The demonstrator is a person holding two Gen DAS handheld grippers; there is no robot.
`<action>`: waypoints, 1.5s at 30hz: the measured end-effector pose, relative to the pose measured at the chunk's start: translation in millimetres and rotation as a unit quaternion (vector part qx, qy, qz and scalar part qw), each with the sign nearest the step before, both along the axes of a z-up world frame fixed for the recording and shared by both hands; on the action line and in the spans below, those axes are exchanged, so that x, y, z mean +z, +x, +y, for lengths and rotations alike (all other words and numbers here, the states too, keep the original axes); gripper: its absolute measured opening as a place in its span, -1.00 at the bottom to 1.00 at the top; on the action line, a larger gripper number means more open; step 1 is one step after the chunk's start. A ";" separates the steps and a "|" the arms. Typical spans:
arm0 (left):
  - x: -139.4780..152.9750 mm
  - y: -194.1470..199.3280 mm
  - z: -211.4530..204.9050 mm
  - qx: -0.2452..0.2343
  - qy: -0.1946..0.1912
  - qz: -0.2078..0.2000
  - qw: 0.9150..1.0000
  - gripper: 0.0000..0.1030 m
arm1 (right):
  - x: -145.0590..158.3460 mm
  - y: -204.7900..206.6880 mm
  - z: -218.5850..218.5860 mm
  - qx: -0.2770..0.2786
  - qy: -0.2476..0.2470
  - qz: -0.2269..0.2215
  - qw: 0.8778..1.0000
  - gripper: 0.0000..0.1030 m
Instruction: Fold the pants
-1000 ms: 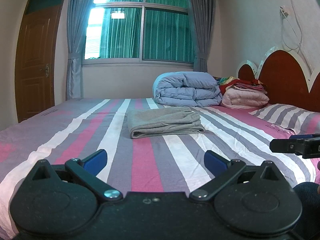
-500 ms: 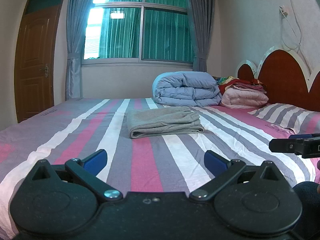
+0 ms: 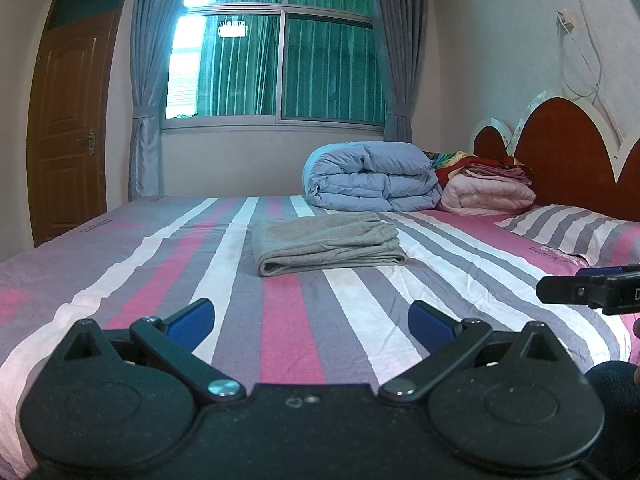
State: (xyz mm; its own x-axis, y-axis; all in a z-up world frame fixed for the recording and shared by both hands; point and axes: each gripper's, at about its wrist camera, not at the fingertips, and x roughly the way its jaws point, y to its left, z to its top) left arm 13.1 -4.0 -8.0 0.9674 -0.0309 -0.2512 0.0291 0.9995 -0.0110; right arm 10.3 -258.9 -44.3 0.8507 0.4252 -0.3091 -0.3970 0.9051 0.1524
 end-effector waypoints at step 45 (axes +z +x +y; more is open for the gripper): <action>1.9 0.5 0.7 -0.008 0.000 -0.003 1.000 0.88 | 1.3 -1.6 -2.4 0.002 -0.001 0.001 1.000 1.00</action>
